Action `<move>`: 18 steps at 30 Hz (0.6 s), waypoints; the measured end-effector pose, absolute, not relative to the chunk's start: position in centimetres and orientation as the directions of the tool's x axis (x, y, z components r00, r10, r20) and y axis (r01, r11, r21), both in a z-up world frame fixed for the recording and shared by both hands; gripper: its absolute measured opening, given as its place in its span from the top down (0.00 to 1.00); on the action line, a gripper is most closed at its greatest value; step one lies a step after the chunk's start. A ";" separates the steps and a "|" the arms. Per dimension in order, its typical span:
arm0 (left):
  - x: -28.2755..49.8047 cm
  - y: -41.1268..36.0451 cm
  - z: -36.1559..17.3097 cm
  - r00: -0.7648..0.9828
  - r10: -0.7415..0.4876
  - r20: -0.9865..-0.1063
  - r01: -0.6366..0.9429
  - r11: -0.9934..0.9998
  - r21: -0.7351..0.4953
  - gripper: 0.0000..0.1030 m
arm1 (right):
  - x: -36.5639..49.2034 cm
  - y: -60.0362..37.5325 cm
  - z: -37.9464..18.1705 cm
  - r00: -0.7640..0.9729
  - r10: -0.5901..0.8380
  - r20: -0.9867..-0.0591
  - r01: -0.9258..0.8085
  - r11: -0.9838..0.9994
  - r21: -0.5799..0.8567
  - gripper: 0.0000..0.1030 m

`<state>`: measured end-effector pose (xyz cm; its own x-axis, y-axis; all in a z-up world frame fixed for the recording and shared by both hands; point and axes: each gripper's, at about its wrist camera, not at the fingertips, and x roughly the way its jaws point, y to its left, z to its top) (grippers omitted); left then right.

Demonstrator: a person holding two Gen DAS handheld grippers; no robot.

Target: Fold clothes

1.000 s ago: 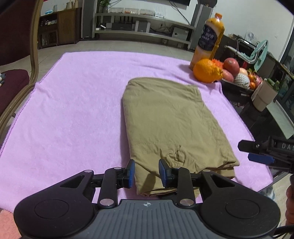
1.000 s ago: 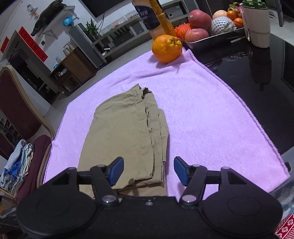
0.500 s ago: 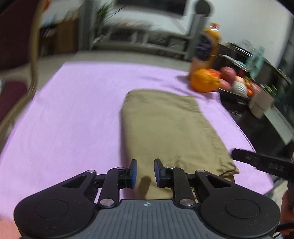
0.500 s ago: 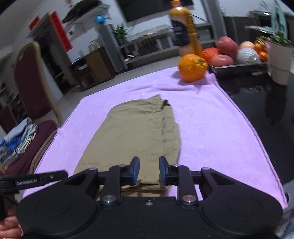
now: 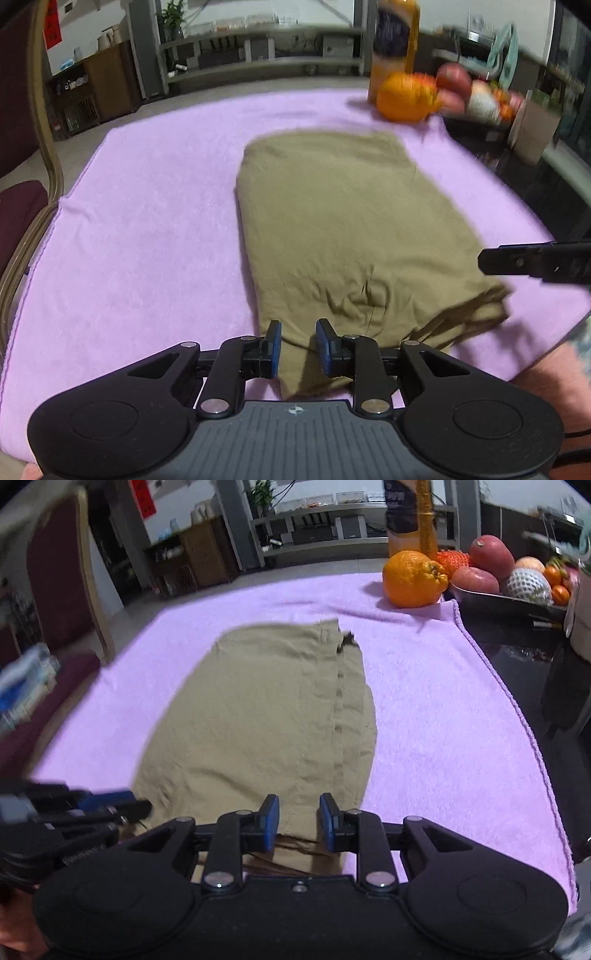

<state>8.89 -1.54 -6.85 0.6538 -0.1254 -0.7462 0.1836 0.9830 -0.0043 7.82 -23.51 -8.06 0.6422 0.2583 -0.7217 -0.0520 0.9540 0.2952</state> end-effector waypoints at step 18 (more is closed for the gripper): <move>13.7 -4.9 -9.9 0.676 -0.213 -0.705 0.269 0.963 -0.033 0.87 | 16.7 -25.6 -8.7 0.682 0.444 -0.581 0.054 0.762 0.646 0.81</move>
<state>13.65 -4.88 -9.90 0.6761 -0.2131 -0.7053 0.2687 0.9627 -0.0333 16.75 -25.55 -8.71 0.6821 0.4445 -0.5806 0.0536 0.7615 0.6459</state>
